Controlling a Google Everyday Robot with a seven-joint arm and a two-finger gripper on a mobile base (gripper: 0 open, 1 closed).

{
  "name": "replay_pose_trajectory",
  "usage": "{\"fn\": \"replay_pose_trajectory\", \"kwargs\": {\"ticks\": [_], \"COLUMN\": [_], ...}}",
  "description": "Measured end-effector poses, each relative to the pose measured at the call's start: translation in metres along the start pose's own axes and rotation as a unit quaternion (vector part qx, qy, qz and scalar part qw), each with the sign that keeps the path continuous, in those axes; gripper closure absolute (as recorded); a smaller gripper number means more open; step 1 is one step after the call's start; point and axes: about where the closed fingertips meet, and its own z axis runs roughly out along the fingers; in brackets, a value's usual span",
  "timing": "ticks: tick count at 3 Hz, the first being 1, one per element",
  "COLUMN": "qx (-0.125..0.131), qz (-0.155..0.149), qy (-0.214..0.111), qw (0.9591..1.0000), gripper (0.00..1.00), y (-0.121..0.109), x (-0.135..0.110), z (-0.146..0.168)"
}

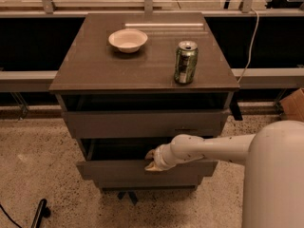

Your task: Open middle drawer

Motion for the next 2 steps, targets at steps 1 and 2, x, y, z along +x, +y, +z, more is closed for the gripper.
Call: {"fn": "replay_pose_trajectory", "kwargs": {"ticks": [1,2], "qx": [0.0,-0.002], "qz": [0.0,0.0], "qy": [0.0,-0.001], "qw": [1.0,1.0], "gripper": [0.4,0.17], "y": [-0.0003,0.0009], "x": [-0.0007,-0.0012], "z": [-0.001,0.0003]}}
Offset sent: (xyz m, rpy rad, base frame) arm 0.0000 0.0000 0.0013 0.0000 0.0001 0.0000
